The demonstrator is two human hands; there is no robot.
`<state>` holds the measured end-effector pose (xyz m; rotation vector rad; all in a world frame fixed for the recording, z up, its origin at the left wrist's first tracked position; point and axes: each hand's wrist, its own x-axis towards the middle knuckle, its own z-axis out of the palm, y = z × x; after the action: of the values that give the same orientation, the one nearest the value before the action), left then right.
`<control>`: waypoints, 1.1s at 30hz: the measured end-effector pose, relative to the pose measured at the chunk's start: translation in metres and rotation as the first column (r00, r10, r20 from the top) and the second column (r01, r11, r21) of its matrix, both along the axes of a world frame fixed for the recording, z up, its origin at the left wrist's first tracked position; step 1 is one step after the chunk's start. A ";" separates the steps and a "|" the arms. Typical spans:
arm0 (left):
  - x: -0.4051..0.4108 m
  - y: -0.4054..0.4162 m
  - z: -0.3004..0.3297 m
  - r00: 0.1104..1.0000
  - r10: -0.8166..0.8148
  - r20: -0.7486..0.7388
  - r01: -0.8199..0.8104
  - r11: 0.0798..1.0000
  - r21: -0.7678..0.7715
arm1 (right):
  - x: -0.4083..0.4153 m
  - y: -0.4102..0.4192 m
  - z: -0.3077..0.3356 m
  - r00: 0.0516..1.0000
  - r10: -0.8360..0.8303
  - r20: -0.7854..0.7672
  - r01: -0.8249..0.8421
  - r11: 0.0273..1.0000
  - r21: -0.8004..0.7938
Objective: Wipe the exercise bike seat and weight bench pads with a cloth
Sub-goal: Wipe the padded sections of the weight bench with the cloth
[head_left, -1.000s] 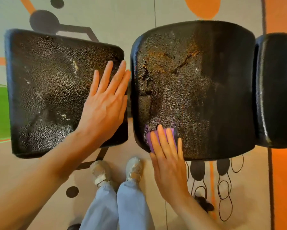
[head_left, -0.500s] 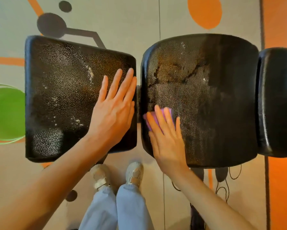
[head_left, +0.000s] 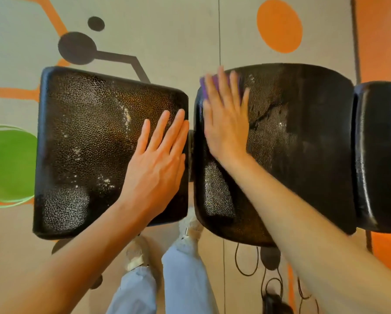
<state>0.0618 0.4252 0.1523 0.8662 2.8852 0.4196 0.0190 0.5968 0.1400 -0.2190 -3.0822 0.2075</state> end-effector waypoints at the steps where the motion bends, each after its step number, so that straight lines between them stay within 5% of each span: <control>1: 0.001 0.000 -0.001 1.000 0.001 -0.004 -0.001 1.000 -0.013 | -0.019 0.005 -0.001 1.000 -0.013 -0.026 0.013 1.000 0.013; 8: -0.011 0.013 0.010 0.998 0.070 0.007 -0.070 0.998 0.002 | 0.126 0.006 0.013 0.975 0.192 0.110 -0.183 0.980 -0.081; 14: -0.032 0.027 0.002 0.993 0.120 0.015 -0.119 0.992 -0.035 | -0.042 0.032 0.002 0.999 0.005 -0.040 -0.004 0.999 0.037; 20: -0.031 0.028 0.005 0.991 0.131 0.014 -0.130 0.990 -0.052 | 0.116 0.025 0.016 0.979 0.156 0.133 -0.159 0.987 0.015; 22: -0.031 0.028 0.006 0.993 0.117 0.020 -0.116 0.991 -0.060 | 0.076 0.045 0.011 0.976 0.182 0.119 -0.184 0.983 0.007; 26: -0.031 0.026 0.005 0.993 0.117 0.028 -0.115 0.991 -0.067 | -0.045 0.069 0.009 0.999 -0.045 -0.004 0.045 0.996 0.074; 33: -0.032 0.026 0.007 0.991 0.125 0.040 -0.123 0.991 -0.051 | 0.100 0.064 0.015 0.977 0.141 0.162 -0.146 0.989 0.017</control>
<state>0.0298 0.4510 0.1594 0.6646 2.9058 0.3721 0.1190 0.6610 0.1550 -0.0113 -3.2616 0.1579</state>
